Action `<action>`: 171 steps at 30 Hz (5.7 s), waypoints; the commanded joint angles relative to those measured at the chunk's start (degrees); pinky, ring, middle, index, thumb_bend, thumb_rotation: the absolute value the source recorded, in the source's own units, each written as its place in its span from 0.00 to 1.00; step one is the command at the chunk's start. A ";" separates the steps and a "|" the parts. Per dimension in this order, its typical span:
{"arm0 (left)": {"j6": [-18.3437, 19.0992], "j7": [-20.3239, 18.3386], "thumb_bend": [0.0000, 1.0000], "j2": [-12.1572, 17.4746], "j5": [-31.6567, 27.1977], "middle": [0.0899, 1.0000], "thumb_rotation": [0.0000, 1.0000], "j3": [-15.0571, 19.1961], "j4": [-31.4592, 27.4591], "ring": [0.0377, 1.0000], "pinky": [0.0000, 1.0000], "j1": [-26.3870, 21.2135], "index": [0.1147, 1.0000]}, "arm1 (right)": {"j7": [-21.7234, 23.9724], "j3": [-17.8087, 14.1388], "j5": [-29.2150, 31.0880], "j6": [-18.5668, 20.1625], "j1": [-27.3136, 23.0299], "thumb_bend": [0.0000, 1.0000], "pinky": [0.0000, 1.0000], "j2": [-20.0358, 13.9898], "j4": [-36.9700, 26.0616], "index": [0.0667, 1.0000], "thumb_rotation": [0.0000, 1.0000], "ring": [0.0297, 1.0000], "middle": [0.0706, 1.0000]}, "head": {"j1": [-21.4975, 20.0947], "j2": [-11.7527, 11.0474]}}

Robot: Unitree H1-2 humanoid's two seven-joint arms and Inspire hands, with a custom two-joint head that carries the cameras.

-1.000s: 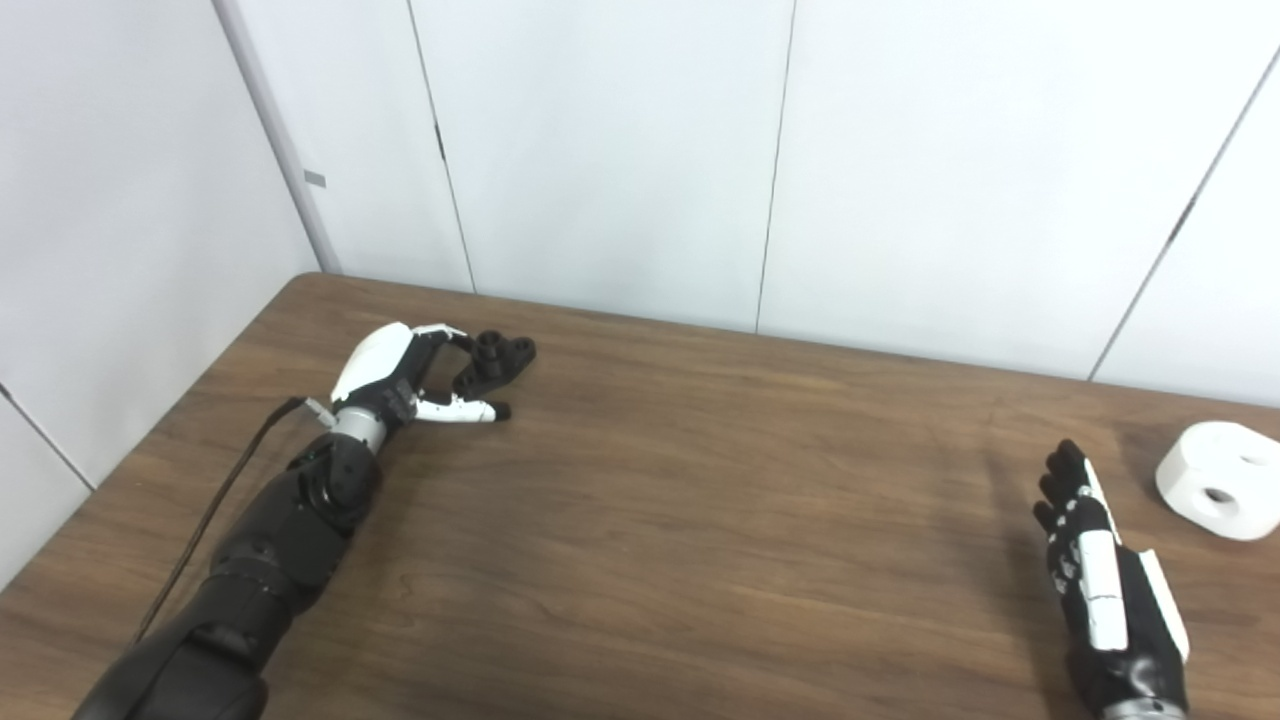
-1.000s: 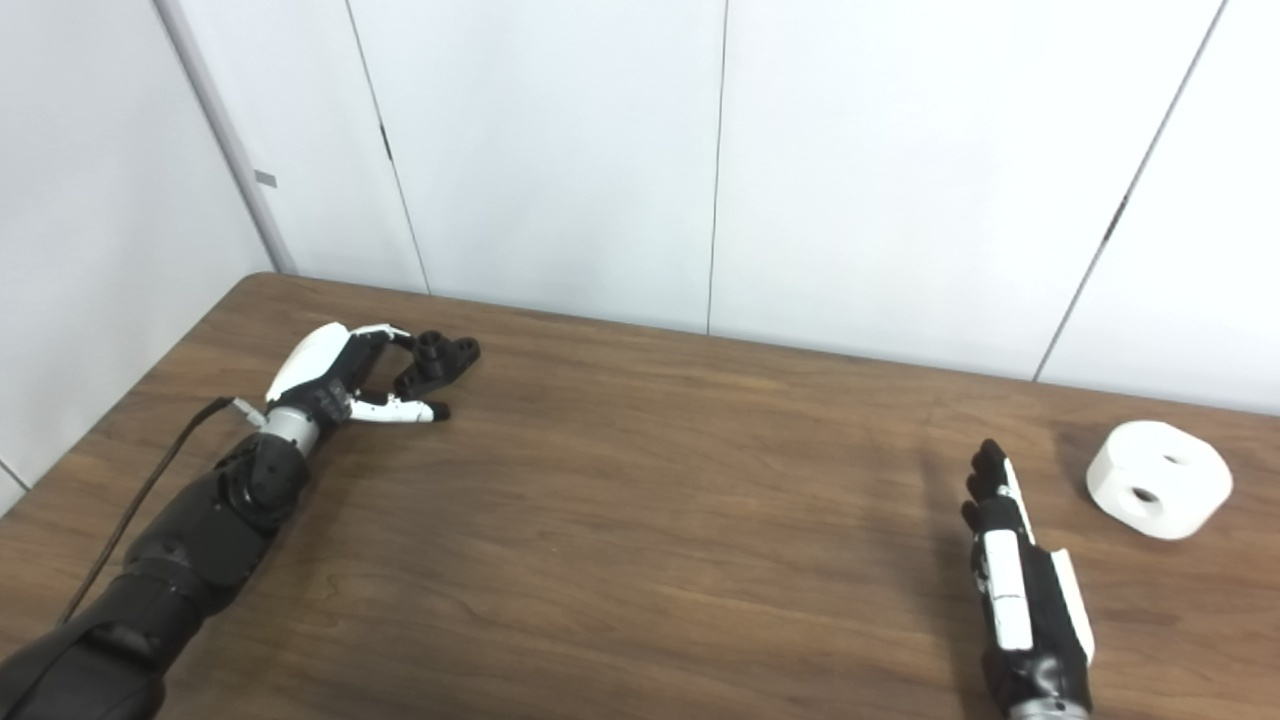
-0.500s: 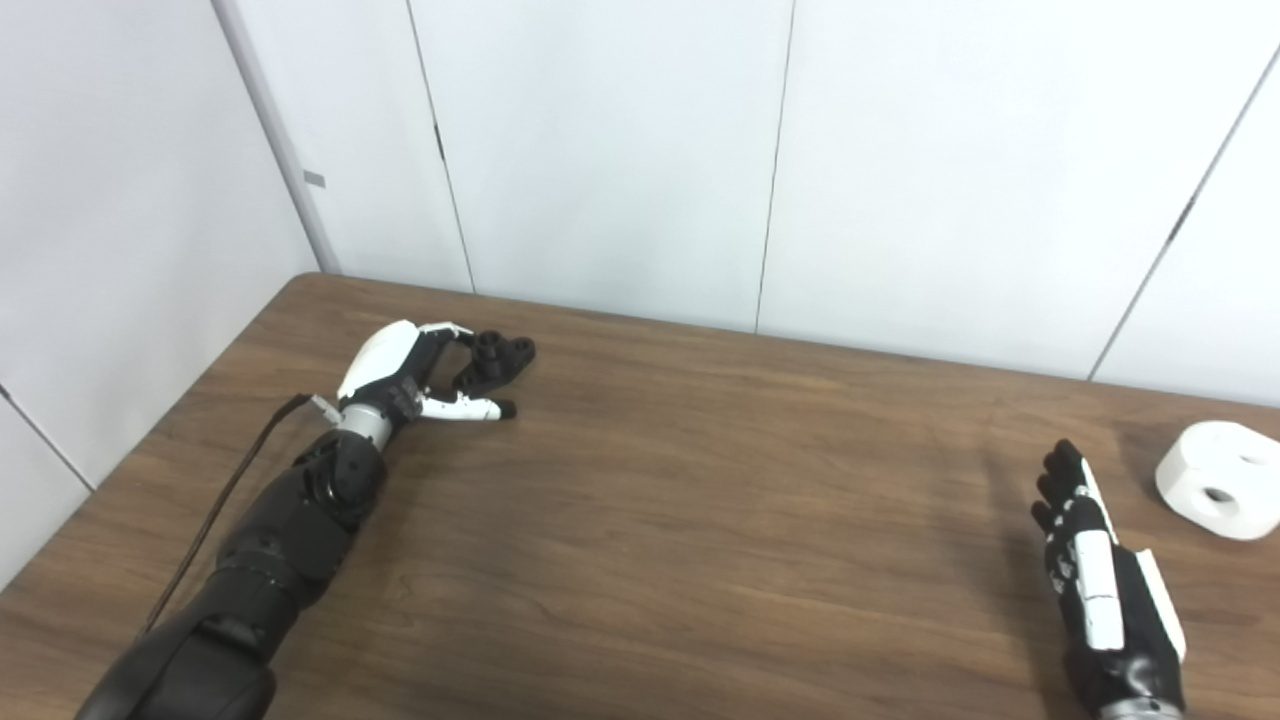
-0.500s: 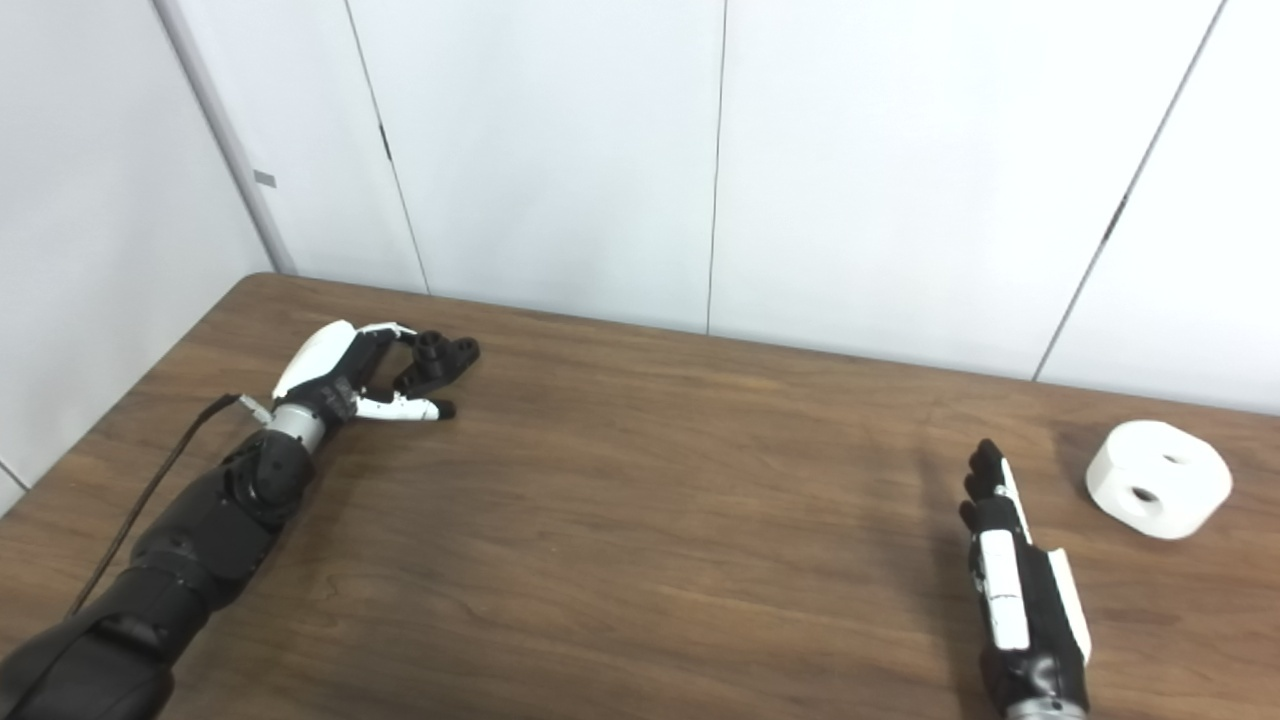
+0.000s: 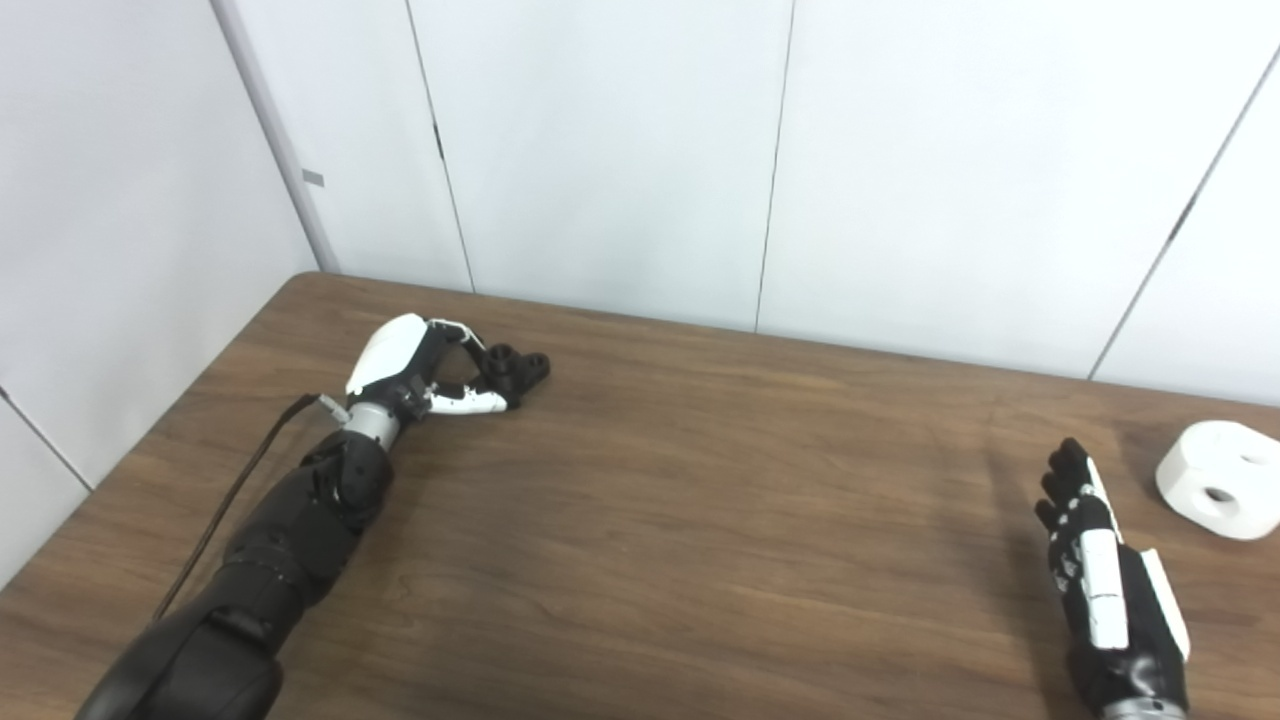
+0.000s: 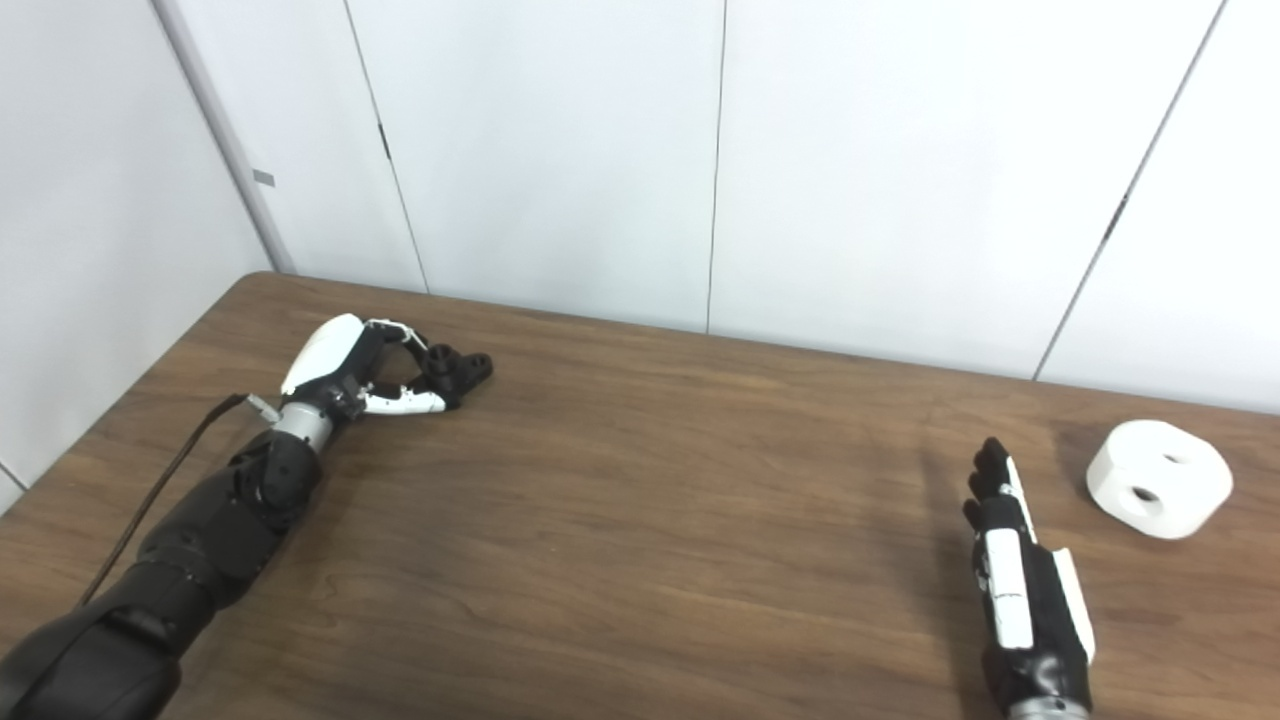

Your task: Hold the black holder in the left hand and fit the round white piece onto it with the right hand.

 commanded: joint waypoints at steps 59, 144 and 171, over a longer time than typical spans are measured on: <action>-6.47 -14.41 0.52 -10.61 1.25 0.72 0.05 -6.84 -34.02 0.91 1.00 18.16 0.41 | -4.45 2.36 -3.89 5.97 -0.39 0.67 0.96 5.27 -21.27 0.95 0.97 0.97 0.98 | -19.52 3.51; -7.89 -19.56 0.52 -9.82 -3.24 0.71 0.04 -1.64 -30.94 0.91 1.00 16.34 0.42 | 4.80 -0.26 -26.75 20.72 -18.92 0.91 0.88 -34.13 5.06 0.82 0.44 1.00 0.95 | -40.48 1.64; -6.25 -21.43 0.52 -9.98 -3.97 0.71 0.04 -1.04 -33.32 0.92 1.00 16.68 0.41 | 0.43 3.68 -28.64 15.05 -22.94 0.83 0.87 -31.54 16.57 0.82 0.38 1.00 0.95 | -41.68 0.06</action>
